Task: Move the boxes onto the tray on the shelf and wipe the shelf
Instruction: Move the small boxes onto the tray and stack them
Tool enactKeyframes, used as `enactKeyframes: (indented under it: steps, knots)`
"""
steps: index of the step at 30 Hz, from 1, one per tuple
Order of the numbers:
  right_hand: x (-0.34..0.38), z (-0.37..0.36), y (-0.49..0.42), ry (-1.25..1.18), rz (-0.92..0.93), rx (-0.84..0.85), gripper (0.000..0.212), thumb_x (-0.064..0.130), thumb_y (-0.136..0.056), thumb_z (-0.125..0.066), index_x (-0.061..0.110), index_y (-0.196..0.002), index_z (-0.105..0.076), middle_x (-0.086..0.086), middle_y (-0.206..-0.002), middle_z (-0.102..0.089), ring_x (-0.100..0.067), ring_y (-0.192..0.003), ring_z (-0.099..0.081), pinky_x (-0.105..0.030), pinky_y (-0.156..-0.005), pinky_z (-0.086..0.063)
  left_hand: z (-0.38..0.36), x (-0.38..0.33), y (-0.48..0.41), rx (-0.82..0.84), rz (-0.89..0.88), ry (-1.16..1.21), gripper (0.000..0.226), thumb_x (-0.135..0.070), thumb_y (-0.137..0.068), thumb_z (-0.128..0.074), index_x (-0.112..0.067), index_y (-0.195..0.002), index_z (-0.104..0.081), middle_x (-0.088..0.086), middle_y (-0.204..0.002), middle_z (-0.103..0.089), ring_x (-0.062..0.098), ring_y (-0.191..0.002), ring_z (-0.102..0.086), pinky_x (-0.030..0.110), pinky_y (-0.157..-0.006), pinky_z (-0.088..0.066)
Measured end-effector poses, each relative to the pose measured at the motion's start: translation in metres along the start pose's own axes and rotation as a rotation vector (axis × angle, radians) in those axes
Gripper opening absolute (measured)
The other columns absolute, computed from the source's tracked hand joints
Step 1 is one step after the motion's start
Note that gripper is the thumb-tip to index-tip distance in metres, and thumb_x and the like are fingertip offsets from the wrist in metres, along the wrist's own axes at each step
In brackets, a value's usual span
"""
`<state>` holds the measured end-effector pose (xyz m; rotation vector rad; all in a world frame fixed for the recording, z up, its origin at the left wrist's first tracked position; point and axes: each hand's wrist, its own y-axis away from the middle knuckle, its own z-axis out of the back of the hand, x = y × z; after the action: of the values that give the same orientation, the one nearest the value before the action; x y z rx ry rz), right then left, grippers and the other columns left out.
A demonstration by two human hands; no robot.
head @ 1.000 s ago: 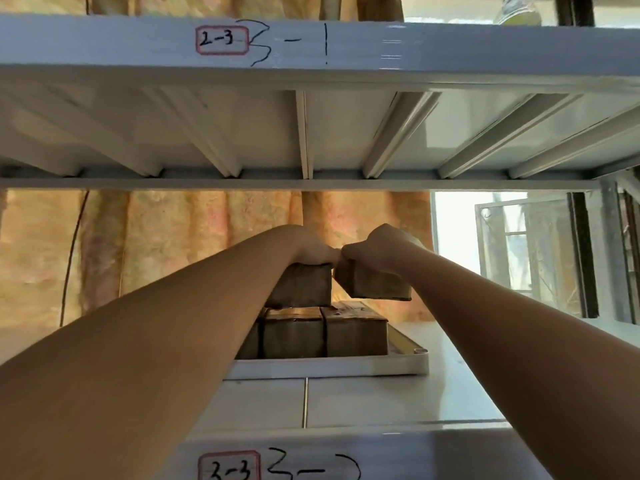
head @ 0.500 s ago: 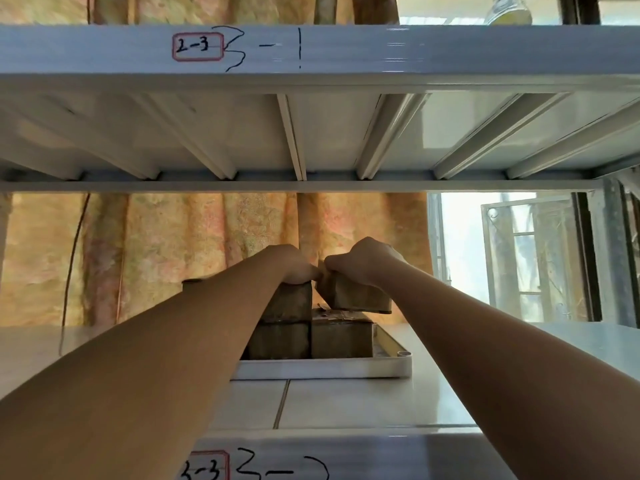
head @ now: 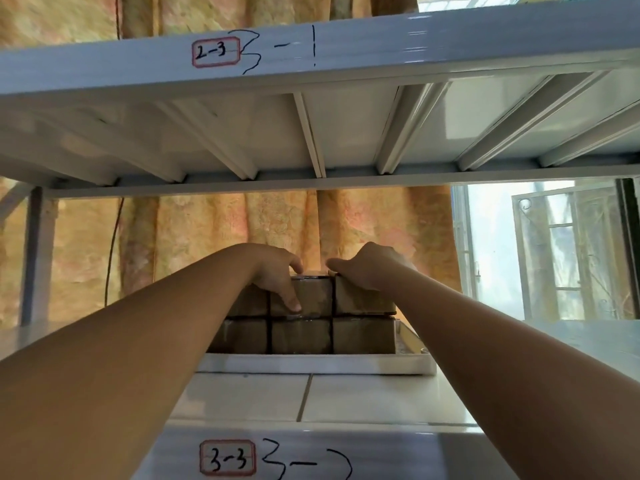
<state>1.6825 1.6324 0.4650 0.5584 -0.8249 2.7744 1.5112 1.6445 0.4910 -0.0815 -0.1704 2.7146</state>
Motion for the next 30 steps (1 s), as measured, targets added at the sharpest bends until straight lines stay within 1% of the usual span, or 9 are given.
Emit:
enactKeyframes:
  steps: [4, 7, 13, 15, 18, 20, 23, 26, 30]
  knots:
    - [-0.002, -0.002, -0.003, 0.013, 0.004, 0.0, 0.064, 0.066, -0.082, -0.049, 0.012, -0.116, -0.057, -0.005, -0.092, -0.052, -0.023, -0.083, -0.053, -0.032, -0.071, -0.045, -0.005, 0.004, 0.001, -0.042, -0.037, -0.022, 0.078, -0.039, -0.078, -0.072, -0.025, -0.144, -0.032, 0.006, -0.15, -0.035, 0.026, -0.133, -0.038, 0.037, -0.108, -0.036]
    - [-0.003, -0.005, -0.008, 0.038, 0.004, 0.001, 0.062, 0.067, -0.079, -0.049, 0.013, -0.108, -0.059, -0.004, -0.087, -0.053, -0.023, -0.081, -0.054, -0.032, -0.071, -0.047, -0.009, 0.008, 0.0, -0.057, -0.064, -0.033, 0.079, -0.039, -0.08, -0.069, -0.024, -0.146, -0.029, 0.005, -0.151, -0.034, 0.026, -0.135, -0.037, 0.038, -0.11, -0.033]
    - [-0.004, -0.005, -0.012, 0.07, 0.018, 0.006, 0.057, 0.073, -0.078, -0.047, 0.017, -0.091, -0.05, -0.004, -0.083, -0.05, -0.023, -0.077, -0.051, -0.032, -0.069, -0.042, -0.017, 0.015, -0.001, -0.086, -0.119, -0.041, 0.074, -0.037, -0.086, -0.064, -0.027, -0.148, -0.026, 0.002, -0.15, -0.037, 0.025, -0.133, -0.038, 0.039, -0.11, -0.033]
    - [-0.005, -0.006, -0.014, 0.063, 0.02, 0.007, 0.065, 0.075, -0.078, -0.045, 0.013, -0.096, -0.057, -0.004, -0.082, -0.051, -0.024, -0.078, -0.052, -0.032, -0.07, -0.042, -0.019, 0.015, 0.0, -0.101, -0.138, -0.037, 0.069, -0.035, -0.087, -0.063, -0.028, -0.147, -0.03, 0.001, -0.147, -0.042, 0.025, -0.13, -0.042, 0.038, -0.107, -0.034]
    - [-0.008, -0.008, -0.017, 0.06, 0.004, 0.008, 0.08, 0.078, -0.076, -0.043, 0.008, -0.109, -0.062, -0.007, -0.091, -0.056, -0.025, -0.084, -0.057, -0.033, -0.072, -0.045, -0.021, 0.017, -0.002, -0.11, -0.161, -0.027, 0.062, -0.033, -0.088, -0.062, -0.03, -0.143, -0.035, 0.0, -0.141, -0.048, 0.024, -0.125, -0.046, 0.037, -0.103, -0.036]
    - [-0.009, -0.01, -0.019, 0.064, 0.003, 0.007, 0.08, 0.078, -0.075, -0.043, 0.009, -0.11, -0.062, -0.007, -0.093, -0.058, -0.026, -0.085, -0.059, -0.033, -0.072, -0.045, -0.022, 0.017, -0.002, -0.115, -0.169, -0.037, 0.061, -0.032, -0.088, -0.061, -0.029, -0.143, -0.035, 0.001, -0.14, -0.049, 0.024, -0.124, -0.046, 0.037, -0.103, -0.037]
    - [-0.011, -0.012, -0.022, 0.055, 0.006, 0.006, 0.074, 0.076, -0.075, -0.044, 0.011, -0.103, -0.062, -0.004, -0.084, -0.057, -0.024, -0.081, -0.058, -0.032, -0.067, -0.043, -0.023, 0.018, -0.004, -0.124, -0.177, -0.052, 0.062, -0.033, -0.089, -0.061, -0.029, -0.144, -0.033, 0.002, -0.141, -0.049, 0.024, -0.124, -0.047, 0.037, -0.103, -0.037]
    - [-0.013, -0.014, -0.023, 0.037, 0.009, -0.005, 0.068, 0.078, -0.074, -0.044, 0.013, -0.09, -0.059, -0.001, -0.073, -0.053, -0.022, -0.074, -0.057, -0.031, -0.064, -0.042, -0.027, 0.019, -0.006, -0.143, -0.179, -0.068, 0.062, -0.034, -0.09, -0.058, -0.031, -0.145, -0.03, 0.002, -0.142, -0.048, 0.024, -0.125, -0.046, 0.034, -0.097, -0.036]
    - [-0.016, -0.015, -0.022, -0.019, -0.013, -0.029, 0.066, 0.079, -0.072, -0.045, 0.014, -0.081, -0.055, -0.001, -0.074, -0.053, -0.019, -0.069, -0.055, -0.029, -0.059, -0.04, -0.029, 0.019, -0.008, -0.184, -0.18, -0.113, 0.061, -0.035, -0.092, -0.056, -0.031, -0.146, -0.028, 0.001, -0.143, -0.047, 0.024, -0.126, -0.045, 0.031, -0.092, -0.034]
